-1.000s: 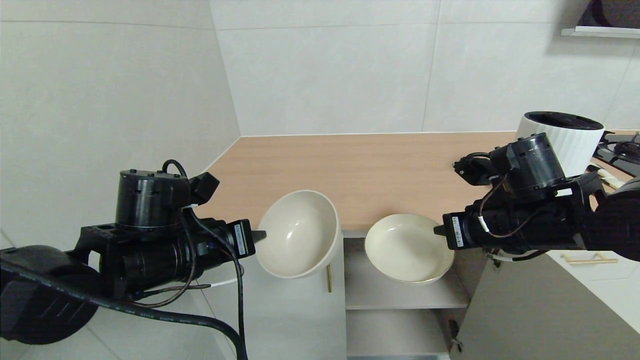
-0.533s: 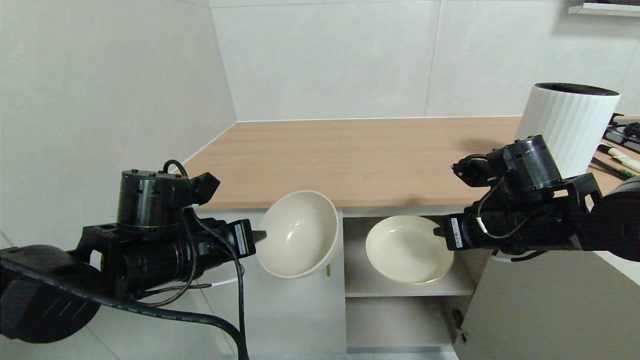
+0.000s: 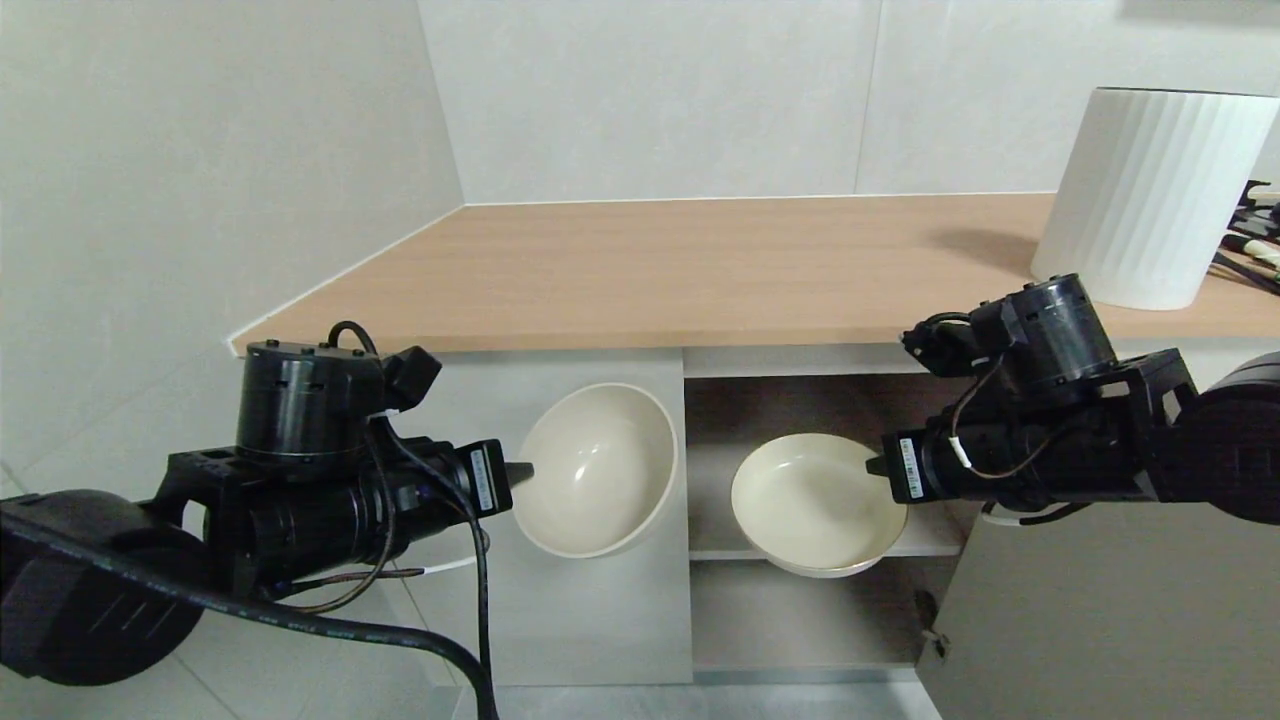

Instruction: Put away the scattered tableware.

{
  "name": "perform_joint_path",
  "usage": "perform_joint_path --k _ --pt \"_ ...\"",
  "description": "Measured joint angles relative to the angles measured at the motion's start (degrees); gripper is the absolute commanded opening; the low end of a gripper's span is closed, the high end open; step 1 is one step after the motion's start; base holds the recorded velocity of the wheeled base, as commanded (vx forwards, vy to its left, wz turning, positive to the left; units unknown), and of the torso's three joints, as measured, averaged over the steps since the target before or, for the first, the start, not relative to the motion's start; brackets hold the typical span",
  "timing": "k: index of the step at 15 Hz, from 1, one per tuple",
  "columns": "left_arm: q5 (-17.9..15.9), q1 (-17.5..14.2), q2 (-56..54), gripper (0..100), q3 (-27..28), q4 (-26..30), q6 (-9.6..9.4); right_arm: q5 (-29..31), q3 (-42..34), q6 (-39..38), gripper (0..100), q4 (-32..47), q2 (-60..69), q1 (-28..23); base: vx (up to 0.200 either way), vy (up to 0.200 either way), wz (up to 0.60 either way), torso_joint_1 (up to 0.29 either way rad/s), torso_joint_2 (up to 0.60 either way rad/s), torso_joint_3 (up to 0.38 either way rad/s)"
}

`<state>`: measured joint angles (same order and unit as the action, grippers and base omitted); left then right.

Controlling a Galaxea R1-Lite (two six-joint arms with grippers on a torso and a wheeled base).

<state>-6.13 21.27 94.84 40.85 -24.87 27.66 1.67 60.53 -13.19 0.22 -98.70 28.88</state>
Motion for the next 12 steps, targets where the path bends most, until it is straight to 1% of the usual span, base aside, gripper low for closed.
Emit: perform_joint_path --k 2,4,12 --pt "0.0 0.0 0.1 0 0.0 0.0 0.01 0.0 0.0 0.1 0 0.0 -0.3 0.0 0.000 0.000 0.00 -0.110 0.42 0.300" --pt "0.0 0.0 0.1 0 0.0 0.0 0.01 0.0 -0.1 0.2 0 0.0 -0.6 0.0 0.000 0.000 0.00 -0.041 0.18 0.134" --pt "0.0 0.0 0.4 0 0.0 -0.1 0.01 0.0 0.3 0.3 0 -0.2 -3.4 0.0 0.000 0.000 0.00 -0.002 0.01 0.006"
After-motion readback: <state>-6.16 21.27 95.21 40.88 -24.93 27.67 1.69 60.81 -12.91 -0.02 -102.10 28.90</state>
